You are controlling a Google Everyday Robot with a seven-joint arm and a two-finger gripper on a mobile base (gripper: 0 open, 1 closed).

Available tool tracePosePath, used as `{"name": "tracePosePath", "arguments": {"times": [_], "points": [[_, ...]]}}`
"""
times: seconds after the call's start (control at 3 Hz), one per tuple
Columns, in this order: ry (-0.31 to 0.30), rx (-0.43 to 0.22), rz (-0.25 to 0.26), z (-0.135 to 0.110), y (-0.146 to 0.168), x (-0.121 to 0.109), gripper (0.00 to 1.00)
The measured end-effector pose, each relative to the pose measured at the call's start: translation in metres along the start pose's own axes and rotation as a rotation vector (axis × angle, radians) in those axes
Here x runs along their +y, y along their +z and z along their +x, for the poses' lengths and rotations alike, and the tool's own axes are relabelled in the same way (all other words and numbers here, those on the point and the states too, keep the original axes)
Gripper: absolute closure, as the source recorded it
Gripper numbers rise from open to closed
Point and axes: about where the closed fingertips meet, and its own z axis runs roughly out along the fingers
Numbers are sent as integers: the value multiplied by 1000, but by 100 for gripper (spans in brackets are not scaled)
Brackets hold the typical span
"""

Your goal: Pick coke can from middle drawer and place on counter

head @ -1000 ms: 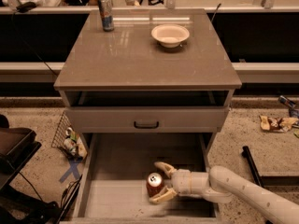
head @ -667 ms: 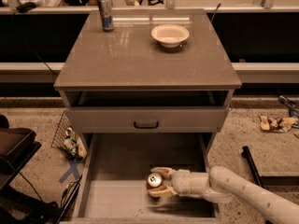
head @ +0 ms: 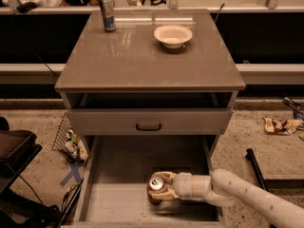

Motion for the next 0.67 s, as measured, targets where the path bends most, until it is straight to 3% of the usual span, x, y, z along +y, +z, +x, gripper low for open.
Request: {"name": "tracePosePath", "arguments": {"times": [0.33, 0.67], "points": [[-46, -19, -14, -41, -8, 23, 100], [-62, -43, -41, -138, -30, 62, 100]]}}
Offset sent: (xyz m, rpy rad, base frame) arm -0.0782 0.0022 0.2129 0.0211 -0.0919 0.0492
